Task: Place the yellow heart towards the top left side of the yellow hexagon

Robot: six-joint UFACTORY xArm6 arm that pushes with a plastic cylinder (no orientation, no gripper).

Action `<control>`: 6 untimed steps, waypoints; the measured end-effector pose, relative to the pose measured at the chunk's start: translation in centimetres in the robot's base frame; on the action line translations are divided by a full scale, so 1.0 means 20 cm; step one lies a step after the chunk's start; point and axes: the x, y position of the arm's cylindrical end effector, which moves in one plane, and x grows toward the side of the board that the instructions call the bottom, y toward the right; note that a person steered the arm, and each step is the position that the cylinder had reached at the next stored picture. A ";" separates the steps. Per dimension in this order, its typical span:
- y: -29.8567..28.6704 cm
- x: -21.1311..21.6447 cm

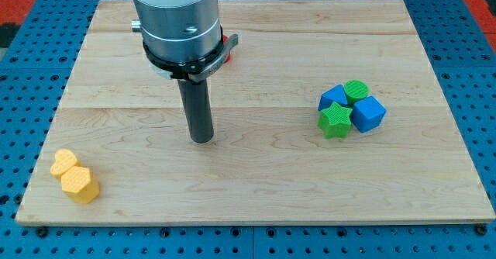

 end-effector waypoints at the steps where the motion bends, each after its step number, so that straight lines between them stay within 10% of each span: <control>1: -0.03 0.00; 6: -0.25 0.00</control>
